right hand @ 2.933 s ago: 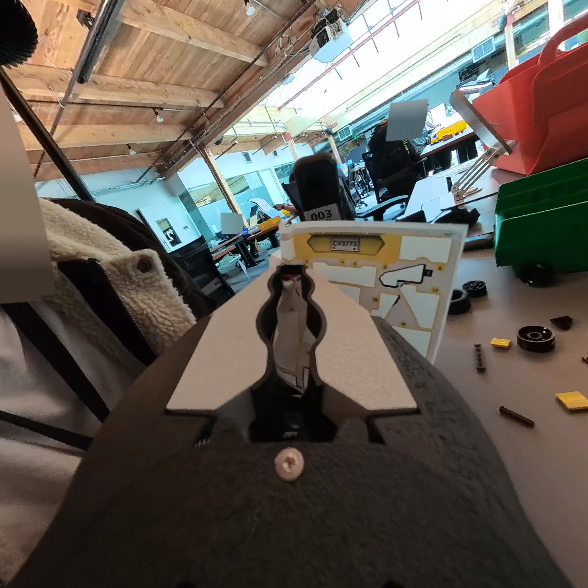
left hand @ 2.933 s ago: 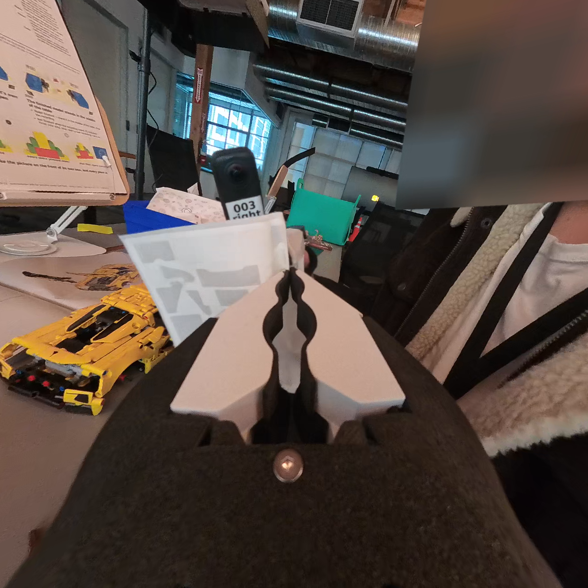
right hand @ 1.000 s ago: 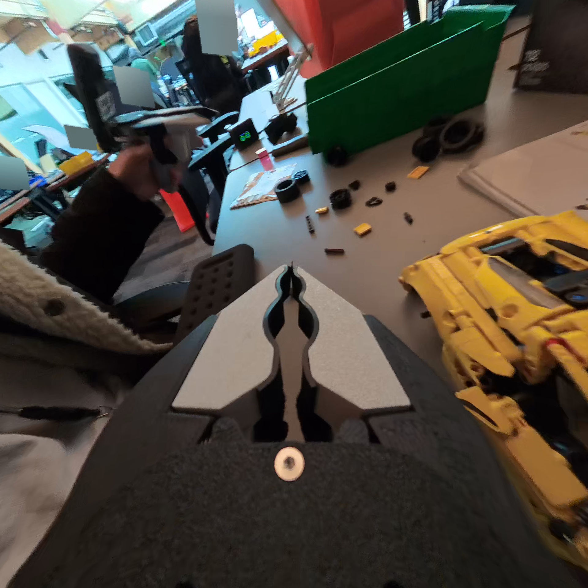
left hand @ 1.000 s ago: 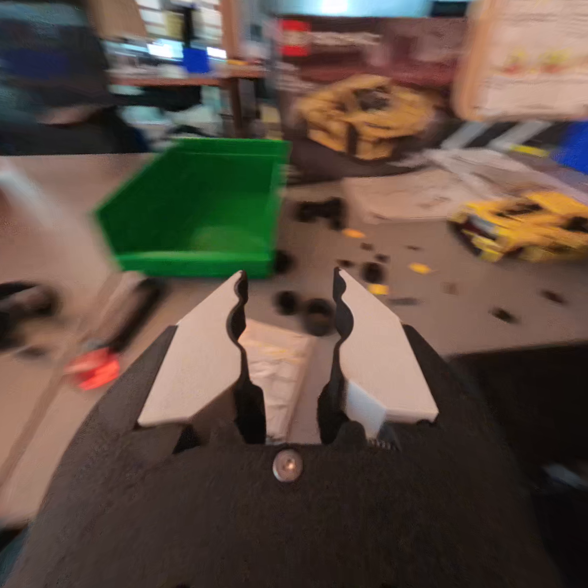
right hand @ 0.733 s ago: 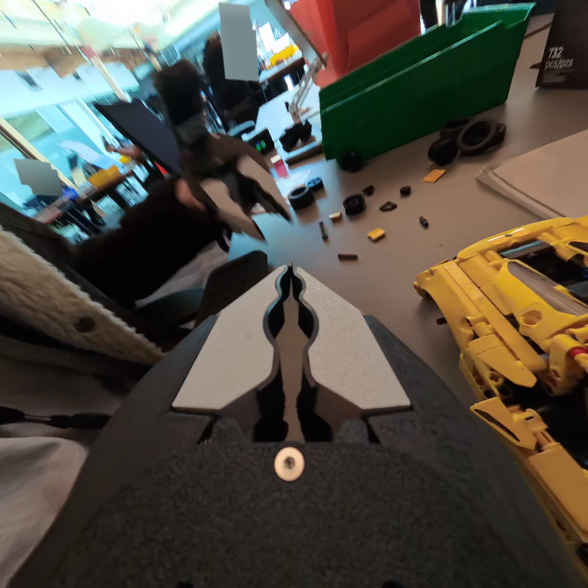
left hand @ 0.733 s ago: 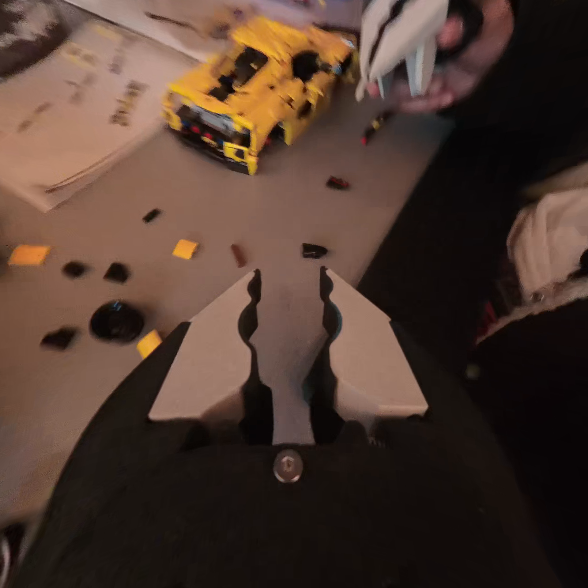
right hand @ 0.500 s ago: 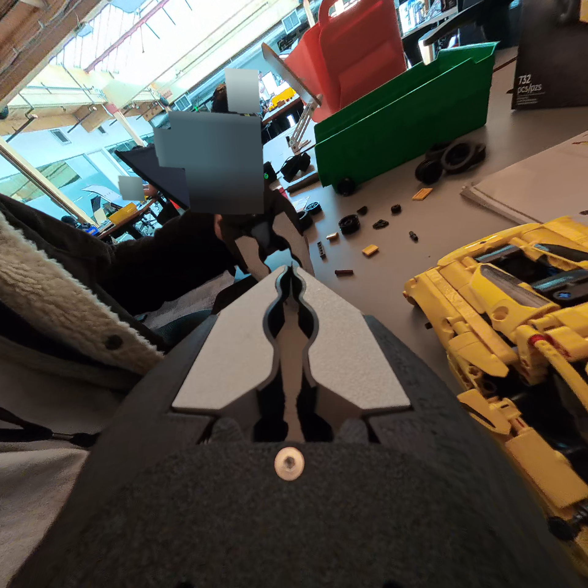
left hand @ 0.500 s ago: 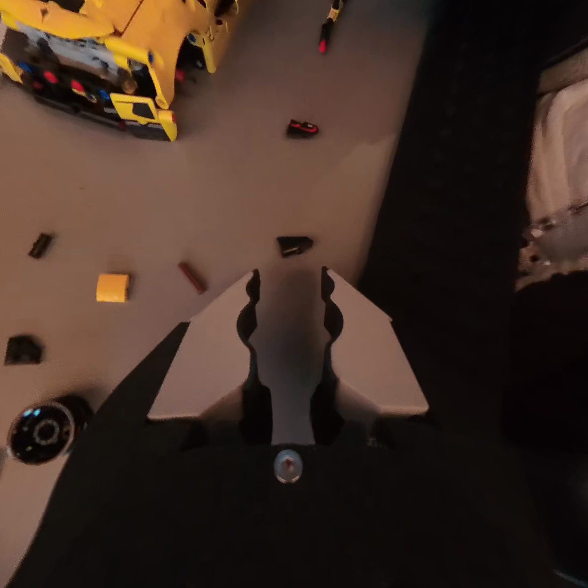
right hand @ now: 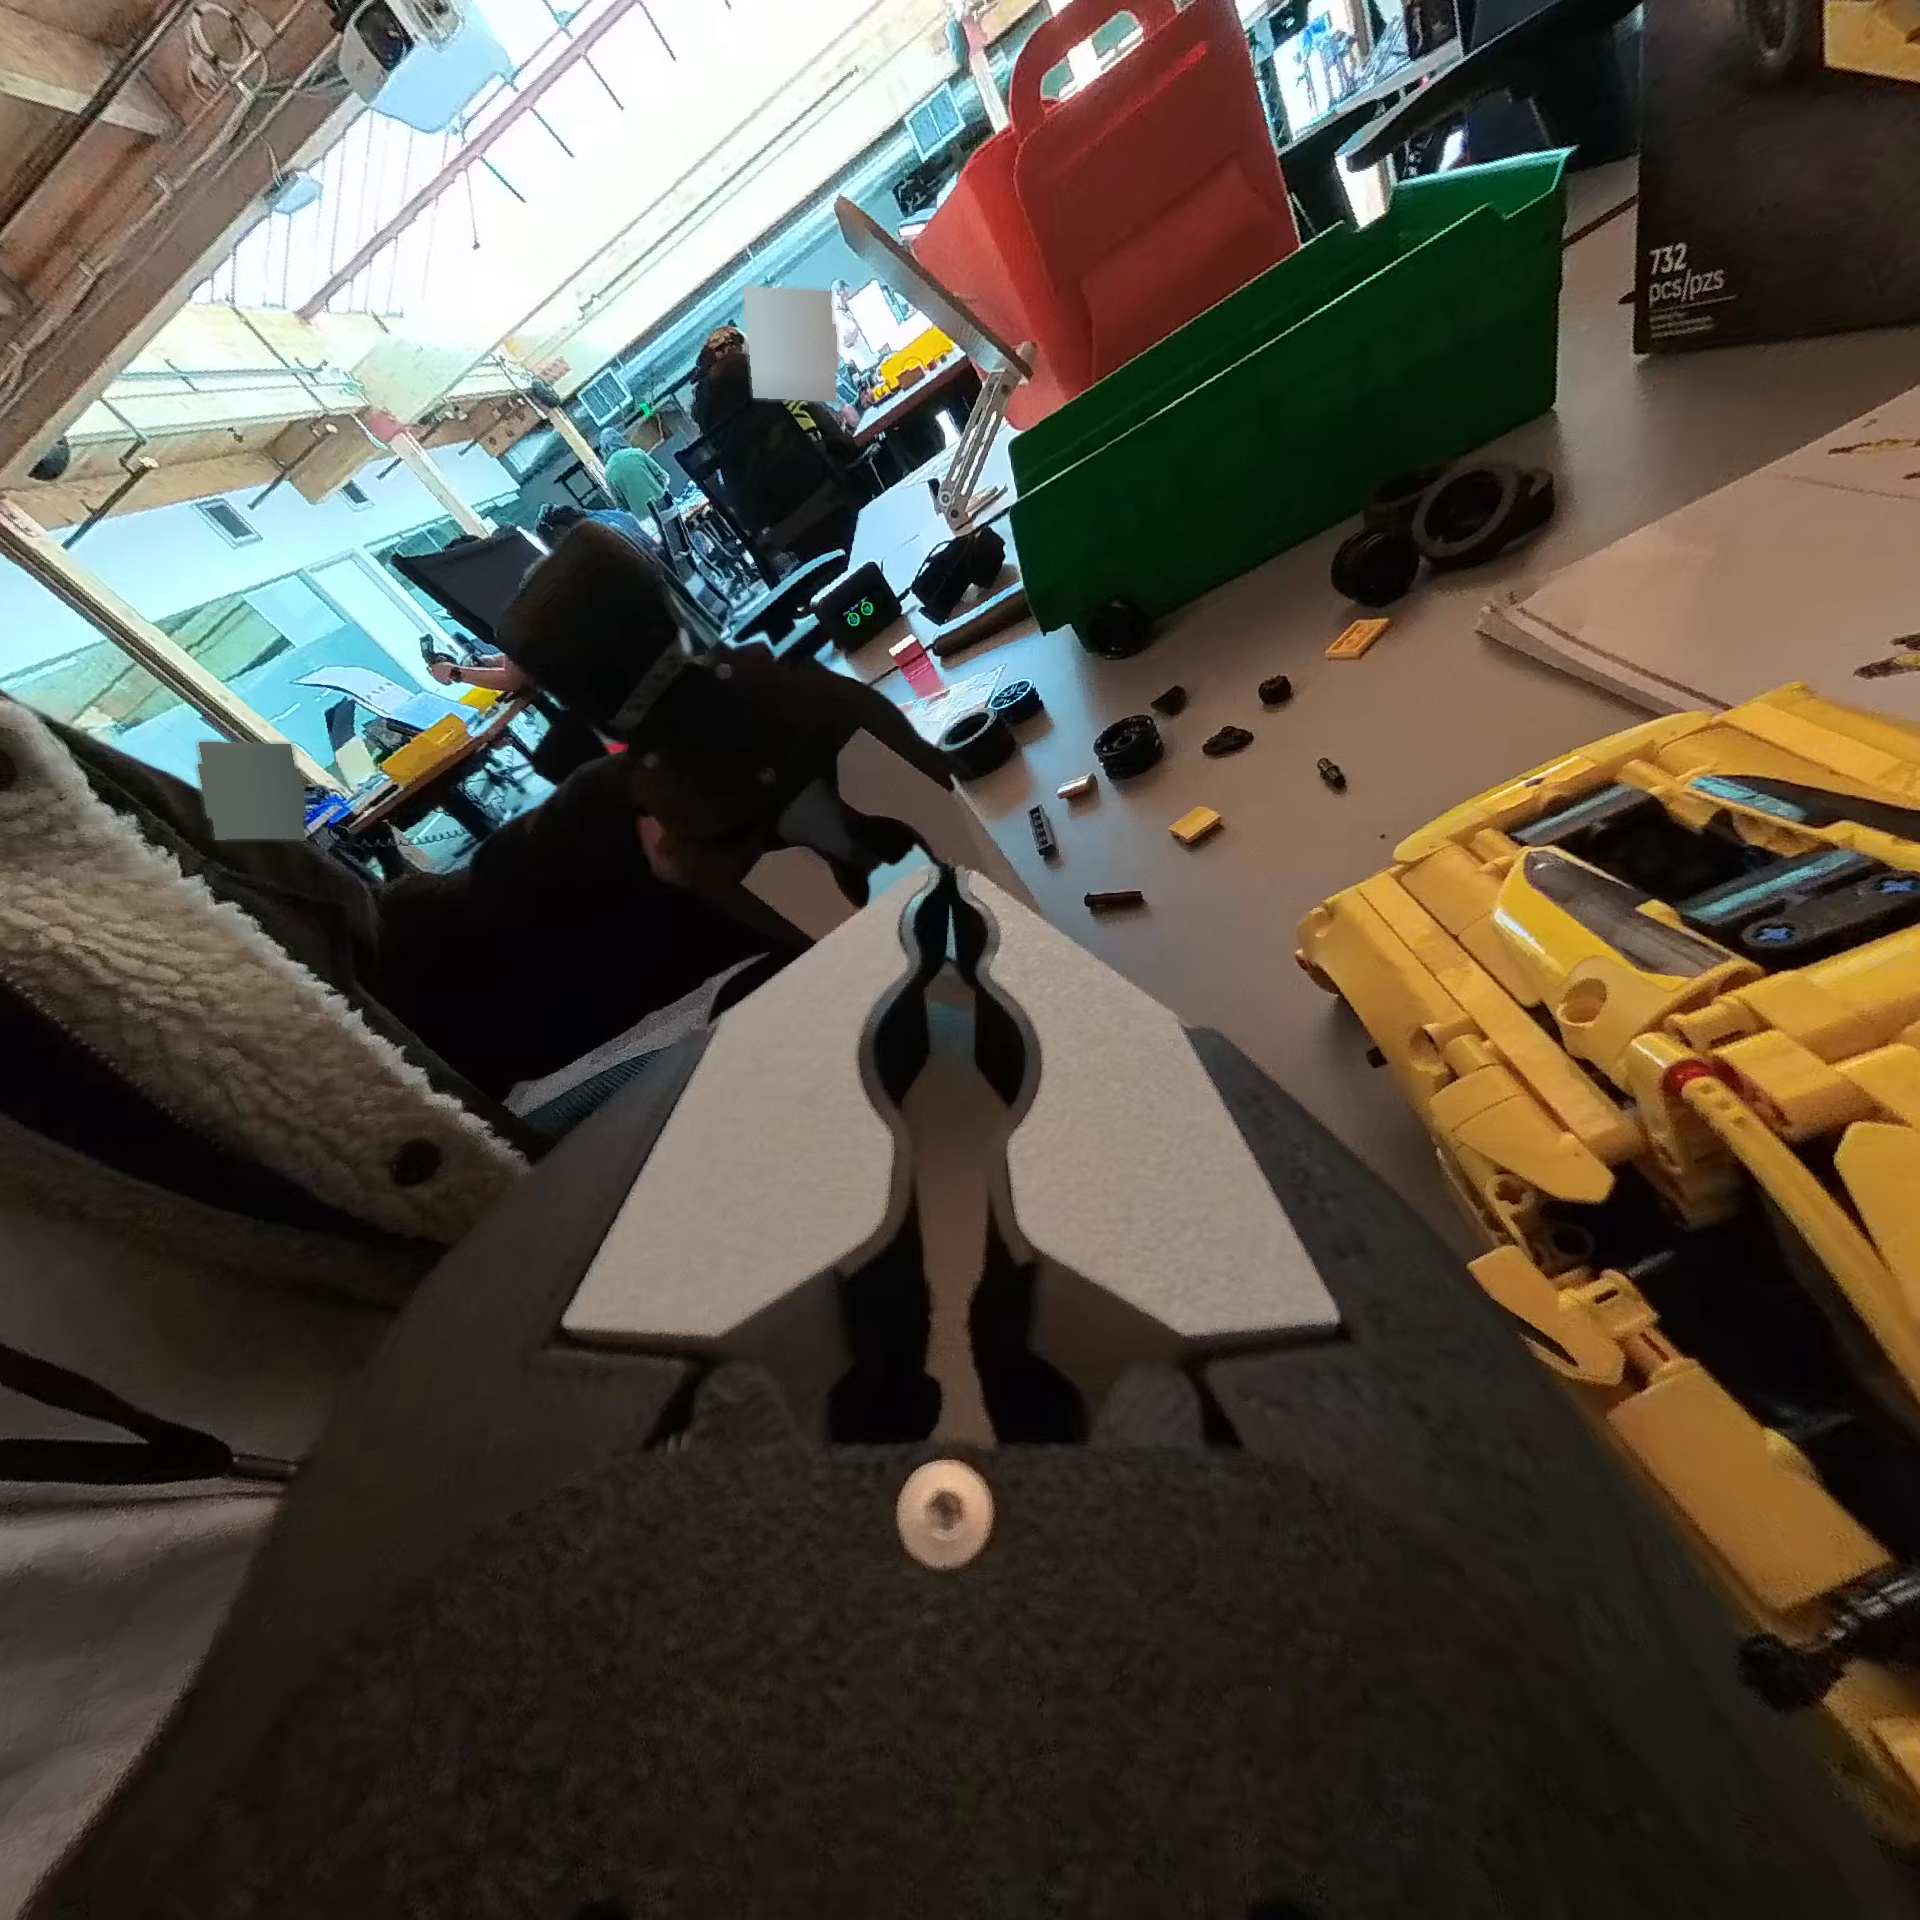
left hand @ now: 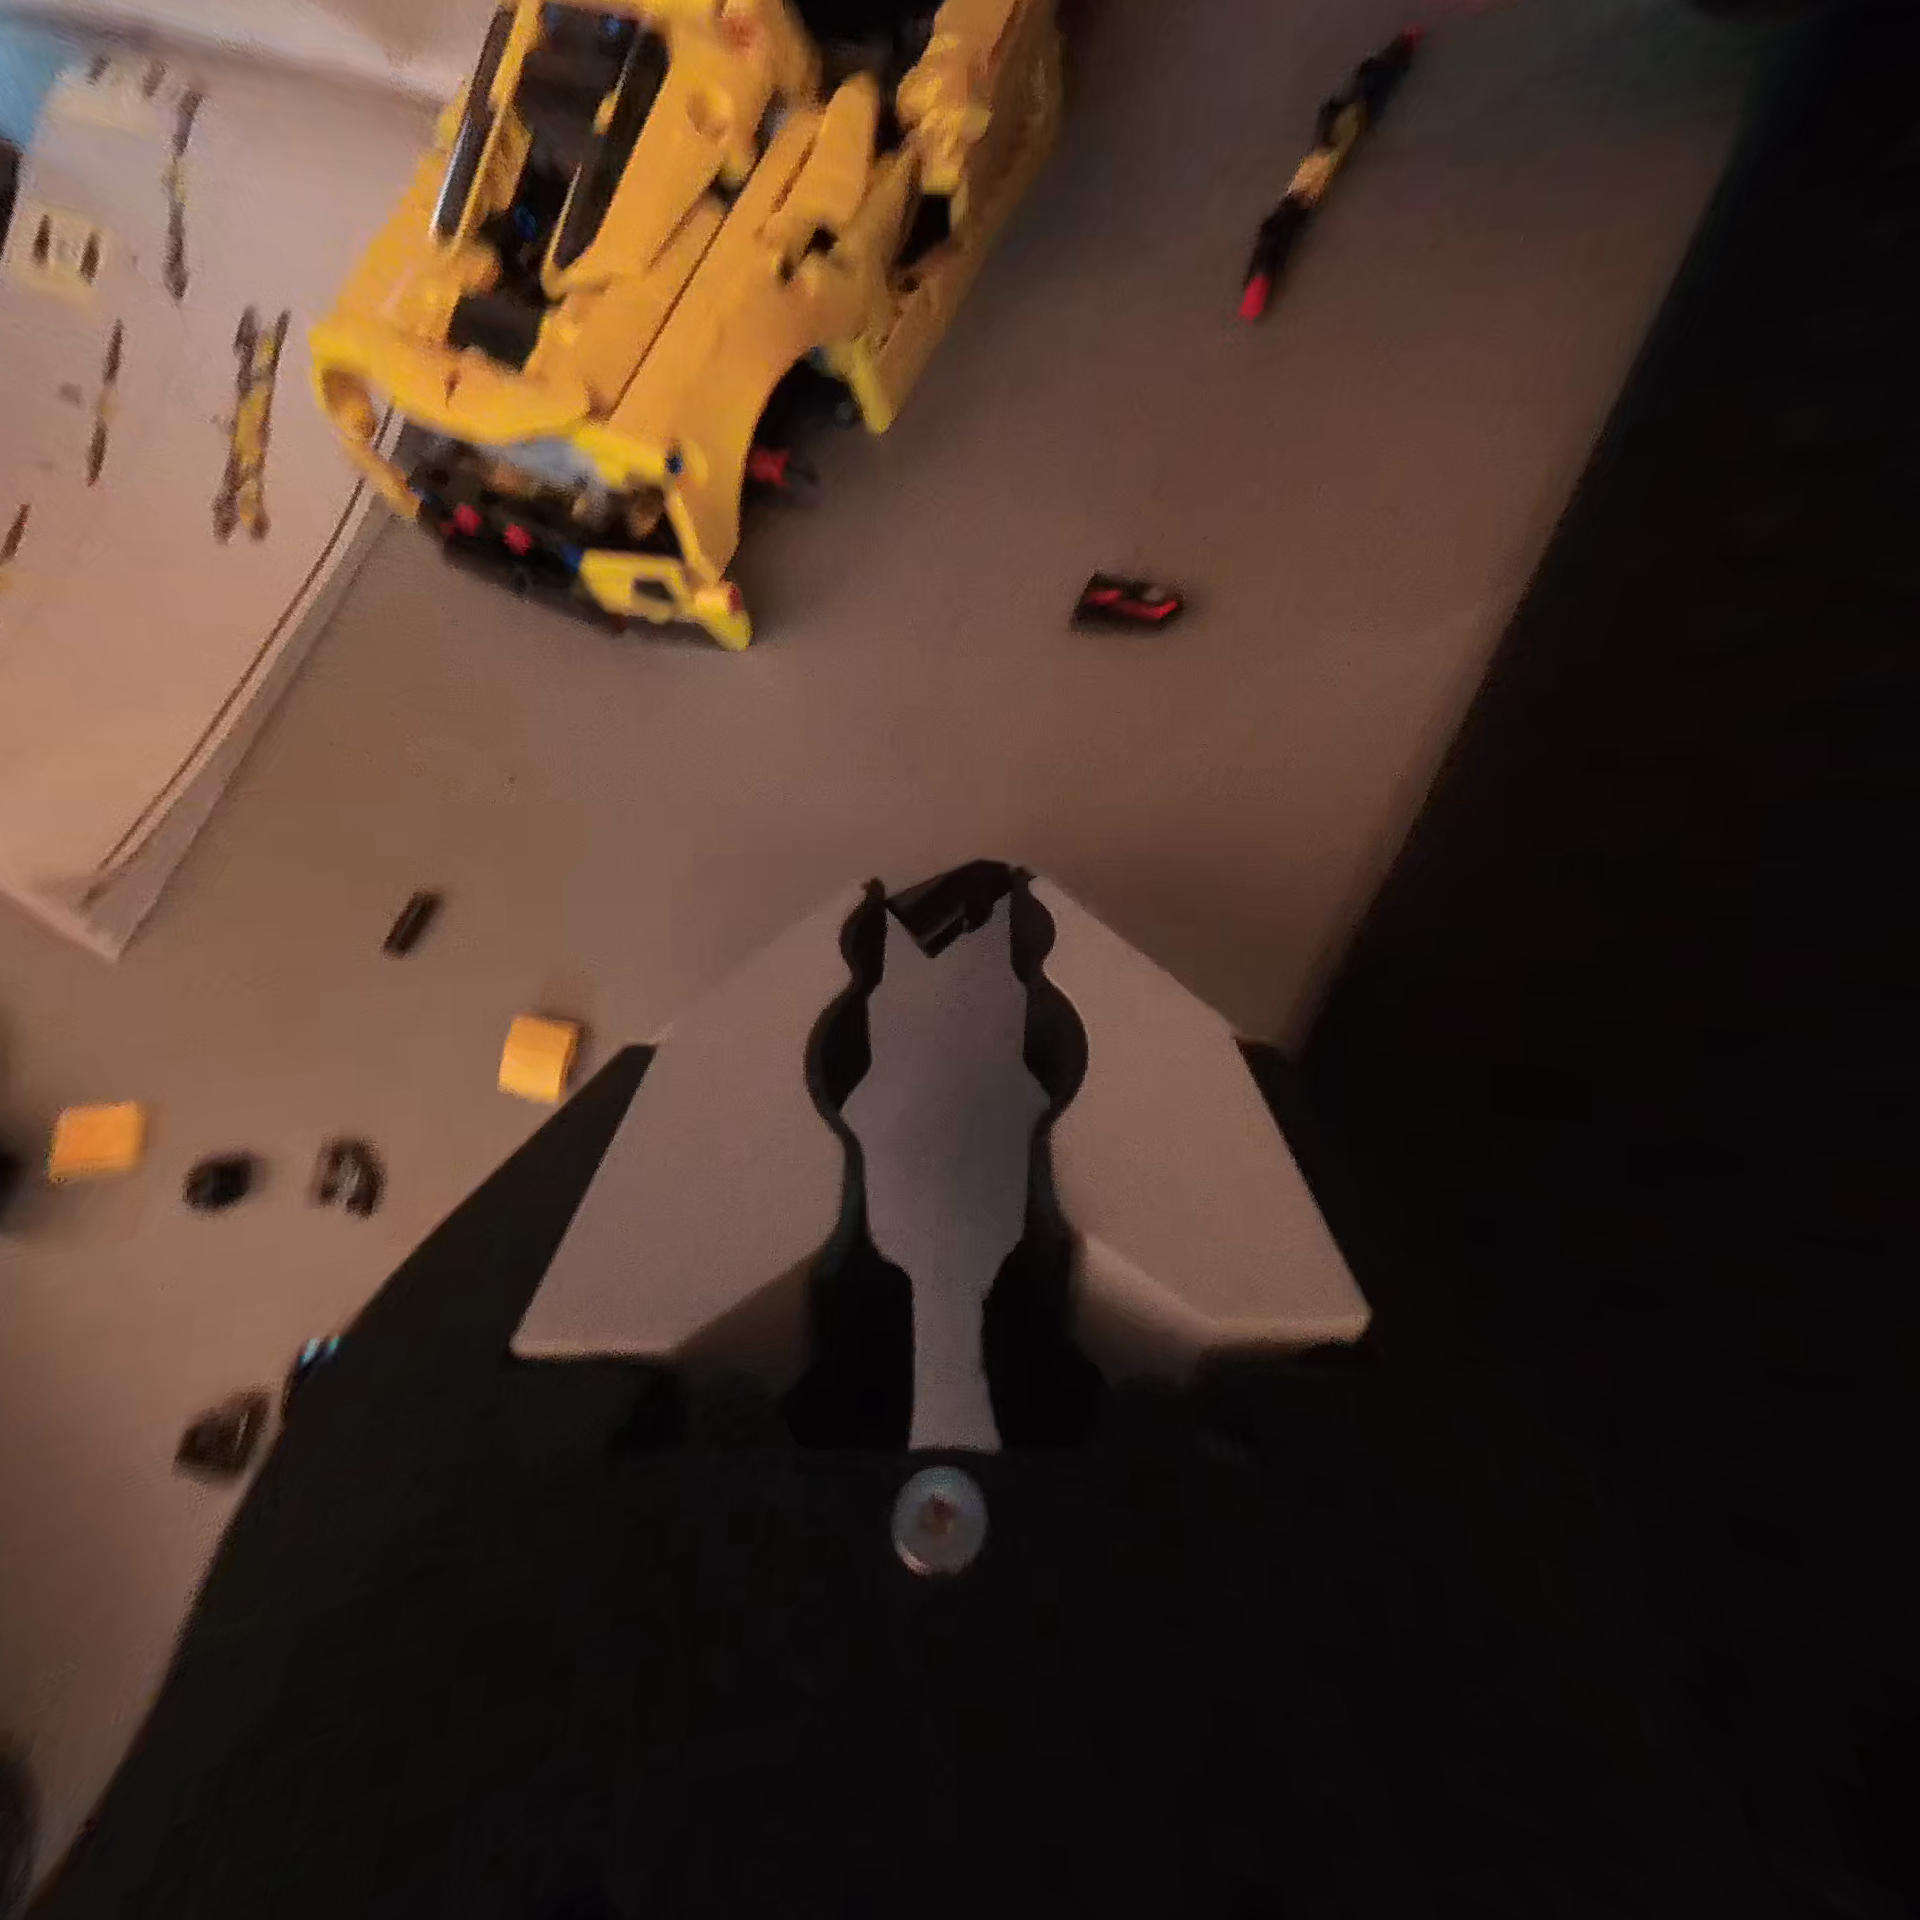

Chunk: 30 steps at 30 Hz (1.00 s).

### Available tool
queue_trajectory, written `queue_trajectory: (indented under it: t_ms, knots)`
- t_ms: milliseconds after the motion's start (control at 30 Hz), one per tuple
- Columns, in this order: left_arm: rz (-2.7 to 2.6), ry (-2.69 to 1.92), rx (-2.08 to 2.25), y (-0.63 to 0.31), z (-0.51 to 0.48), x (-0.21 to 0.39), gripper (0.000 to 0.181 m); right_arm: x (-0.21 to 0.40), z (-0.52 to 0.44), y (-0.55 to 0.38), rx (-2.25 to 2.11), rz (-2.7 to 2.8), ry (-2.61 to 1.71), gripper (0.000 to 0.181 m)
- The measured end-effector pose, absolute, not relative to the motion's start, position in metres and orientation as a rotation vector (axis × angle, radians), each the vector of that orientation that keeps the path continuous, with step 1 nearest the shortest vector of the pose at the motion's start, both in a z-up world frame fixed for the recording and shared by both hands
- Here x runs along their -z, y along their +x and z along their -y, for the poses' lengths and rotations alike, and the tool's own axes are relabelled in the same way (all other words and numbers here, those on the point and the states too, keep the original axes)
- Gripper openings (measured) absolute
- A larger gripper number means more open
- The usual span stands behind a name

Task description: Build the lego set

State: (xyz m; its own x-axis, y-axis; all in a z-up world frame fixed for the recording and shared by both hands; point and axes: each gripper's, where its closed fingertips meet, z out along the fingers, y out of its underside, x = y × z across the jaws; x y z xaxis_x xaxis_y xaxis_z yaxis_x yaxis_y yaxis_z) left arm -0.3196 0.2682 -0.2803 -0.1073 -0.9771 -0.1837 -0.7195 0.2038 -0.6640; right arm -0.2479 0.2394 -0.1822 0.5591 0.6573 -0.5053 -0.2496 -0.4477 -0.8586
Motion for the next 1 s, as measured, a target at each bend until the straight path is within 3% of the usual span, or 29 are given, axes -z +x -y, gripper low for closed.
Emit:
queue_trajectory:
  t_ms: [167,300,433,533,667,833,1000]
  knots:
    - [-1.882,-1.853,0.153,-0.354,-0.290,0.298,0.023,0.183,-0.239,-0.248,-1.072,0.342,-1.749,0.000]
    - [-2.030,-1.669,-0.113,-0.369,-0.292,0.287,0.023,0.185,-0.239,-0.250,-1.059,0.359,-1.759,0.000]
    - [-2.002,-1.534,0.041,-0.352,-0.276,0.275,0.026,0.185,-0.238,-0.250,-1.057,0.359,-1.760,0.000]
    - [-1.929,-1.593,0.253,-0.343,-0.263,0.266,0.048,0.185,-0.239,-0.249,-1.063,0.353,-1.758,0.000]
    - [-1.828,-1.699,0.366,-0.353,-0.271,0.262,0.049,0.184,-0.238,-0.249,-1.071,0.354,-1.754,0.000]
    - [-1.821,-1.764,0.441,-0.355,-0.268,0.276,0.041,0.186,-0.237,-0.251,-1.079,0.361,-1.764,0.000]
    - [-1.829,-1.691,0.433,-0.345,-0.267,0.276,0.018,0.186,-0.238,-0.249,-1.080,0.351,-1.762,0.000]
